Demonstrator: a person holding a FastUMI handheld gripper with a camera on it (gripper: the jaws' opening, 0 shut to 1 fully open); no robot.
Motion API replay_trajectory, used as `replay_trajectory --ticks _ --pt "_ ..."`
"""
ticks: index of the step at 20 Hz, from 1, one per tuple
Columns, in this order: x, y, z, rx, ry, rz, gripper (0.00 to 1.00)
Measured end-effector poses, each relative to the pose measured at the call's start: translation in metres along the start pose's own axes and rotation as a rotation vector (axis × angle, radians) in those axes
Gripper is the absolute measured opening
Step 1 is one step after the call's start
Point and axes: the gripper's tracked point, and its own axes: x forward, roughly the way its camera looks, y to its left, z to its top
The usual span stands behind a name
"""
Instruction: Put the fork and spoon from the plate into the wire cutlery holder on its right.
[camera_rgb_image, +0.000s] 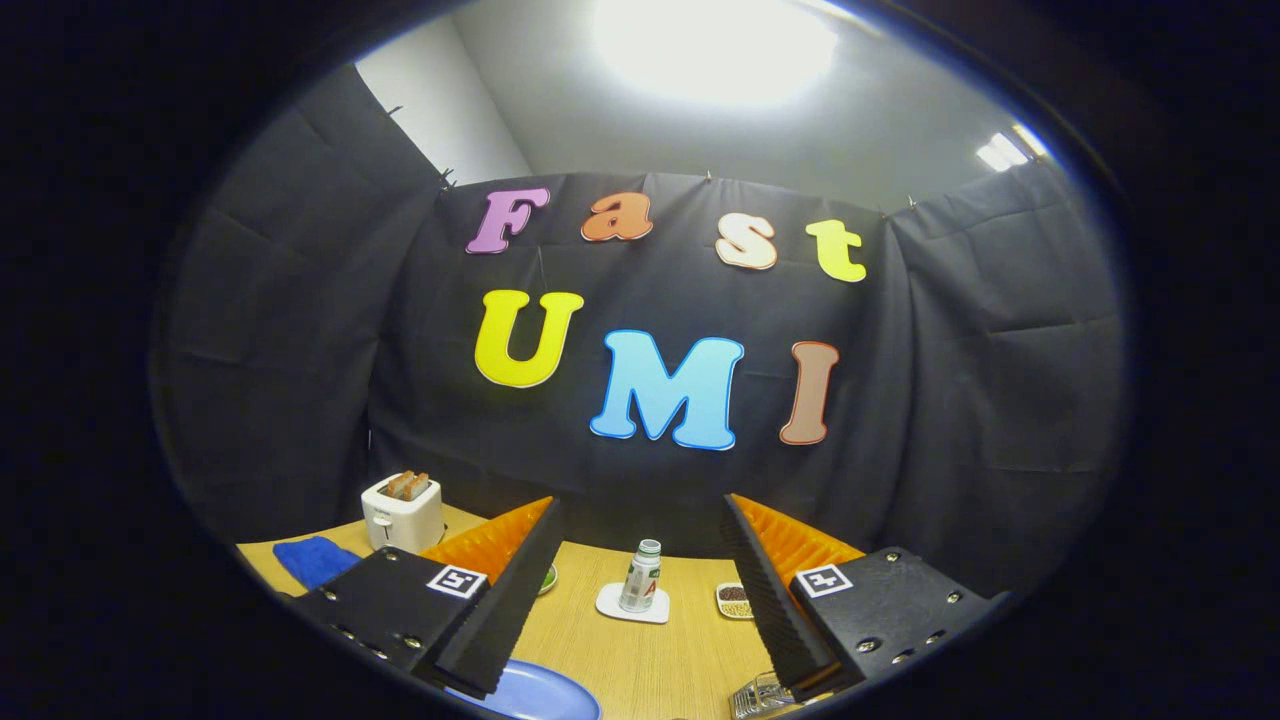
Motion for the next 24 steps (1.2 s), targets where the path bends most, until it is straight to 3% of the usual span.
replay_trajectory --ticks 6,13,19,24 --pt "-0.006 0.011 0.009 -0.025 -0.019 0.013 0.97" --pt "-0.023 0.030 -0.009 0.044 0.023 0.038 0.96" --pt "-0.016 0.043 -0.016 0.014 0.045 0.048 0.97" --pt "-0.014 0.092 -0.012 0.000 0.020 0.120 0.97"
